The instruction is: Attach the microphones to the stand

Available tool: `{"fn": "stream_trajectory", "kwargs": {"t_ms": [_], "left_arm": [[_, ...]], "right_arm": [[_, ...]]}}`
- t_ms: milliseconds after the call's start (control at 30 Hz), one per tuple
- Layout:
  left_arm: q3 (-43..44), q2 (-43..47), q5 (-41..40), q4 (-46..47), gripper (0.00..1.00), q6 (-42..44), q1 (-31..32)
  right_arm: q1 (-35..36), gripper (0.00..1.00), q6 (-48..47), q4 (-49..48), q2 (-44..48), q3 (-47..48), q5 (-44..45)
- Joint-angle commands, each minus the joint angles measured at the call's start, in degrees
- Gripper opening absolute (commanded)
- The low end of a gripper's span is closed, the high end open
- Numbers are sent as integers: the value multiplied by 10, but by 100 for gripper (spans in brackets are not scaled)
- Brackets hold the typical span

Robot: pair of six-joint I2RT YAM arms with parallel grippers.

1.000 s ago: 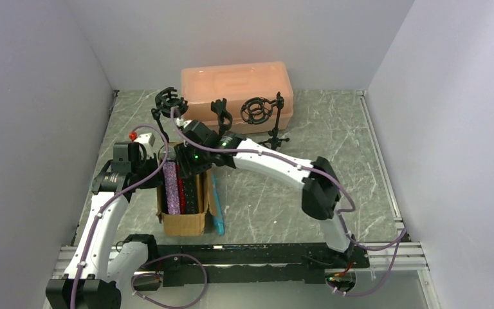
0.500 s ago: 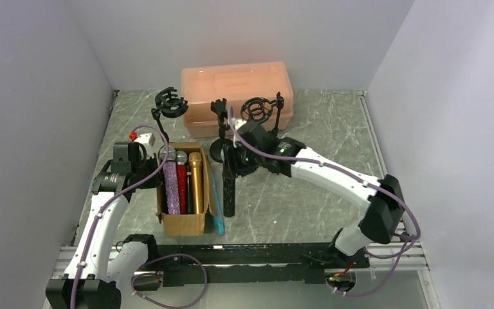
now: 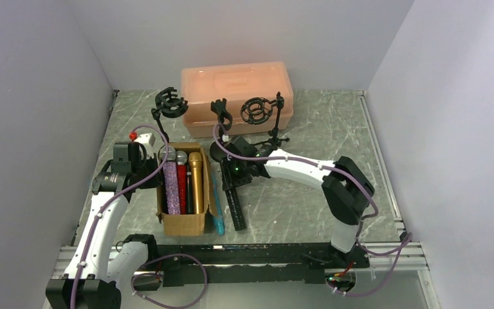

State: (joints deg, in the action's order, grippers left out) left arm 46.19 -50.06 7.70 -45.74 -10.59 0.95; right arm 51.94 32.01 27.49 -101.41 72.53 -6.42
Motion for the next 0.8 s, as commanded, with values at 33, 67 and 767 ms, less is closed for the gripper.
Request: {"fn": "stream_trajectory", "kwargs": {"t_ms": [33,67,767], "left_arm": [[23,19,29,42,0,0,1],[23,19,30,42,0,0,2],[25,21,42,41,0,-7,2]], "right_arm": [[-8,39,36,-47,-33,47,18],[-8,39,40,-48,-39,50,19],[41,60,62,-13,5,203,11]]}}
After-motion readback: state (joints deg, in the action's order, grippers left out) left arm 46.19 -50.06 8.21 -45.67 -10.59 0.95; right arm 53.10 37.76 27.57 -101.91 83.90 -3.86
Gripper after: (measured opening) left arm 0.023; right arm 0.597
